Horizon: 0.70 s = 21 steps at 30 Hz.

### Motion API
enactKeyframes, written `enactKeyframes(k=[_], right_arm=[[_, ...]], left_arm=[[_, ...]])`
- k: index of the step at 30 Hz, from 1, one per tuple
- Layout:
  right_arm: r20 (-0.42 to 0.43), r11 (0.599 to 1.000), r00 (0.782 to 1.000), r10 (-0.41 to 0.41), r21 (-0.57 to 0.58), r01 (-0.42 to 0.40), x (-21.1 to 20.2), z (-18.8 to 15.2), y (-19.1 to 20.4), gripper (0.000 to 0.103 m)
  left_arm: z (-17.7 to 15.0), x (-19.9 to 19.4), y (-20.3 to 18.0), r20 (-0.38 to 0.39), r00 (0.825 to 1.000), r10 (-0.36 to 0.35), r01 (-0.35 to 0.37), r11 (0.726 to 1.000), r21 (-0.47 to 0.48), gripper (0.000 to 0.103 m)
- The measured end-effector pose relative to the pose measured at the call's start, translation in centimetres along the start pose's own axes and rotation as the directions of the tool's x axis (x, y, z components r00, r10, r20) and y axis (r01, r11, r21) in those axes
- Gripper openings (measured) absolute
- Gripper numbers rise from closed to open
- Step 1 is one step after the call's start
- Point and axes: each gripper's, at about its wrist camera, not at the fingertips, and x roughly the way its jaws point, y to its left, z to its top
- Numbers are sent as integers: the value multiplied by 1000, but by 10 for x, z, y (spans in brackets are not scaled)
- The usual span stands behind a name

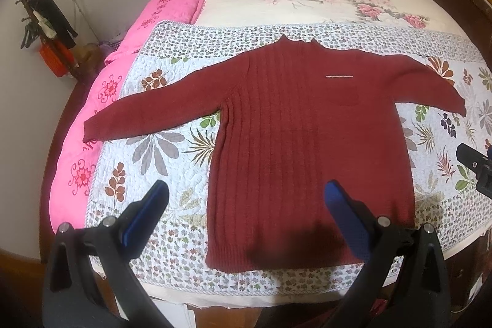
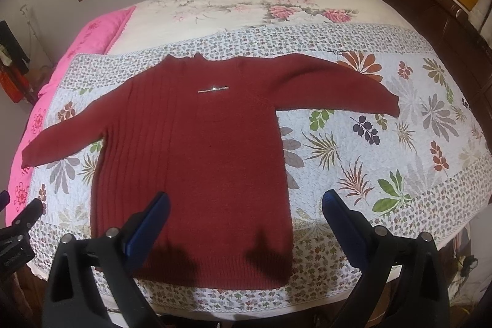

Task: Fold small clothes

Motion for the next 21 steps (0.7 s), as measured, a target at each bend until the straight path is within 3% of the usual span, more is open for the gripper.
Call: enactKeyframes(k=[21], right_arm=[[-11,1000,1000,11,11,-10,6,1,-4,99]], left_arm=[[2,2,-3,3,1000,11,-11,1000,8,100]])
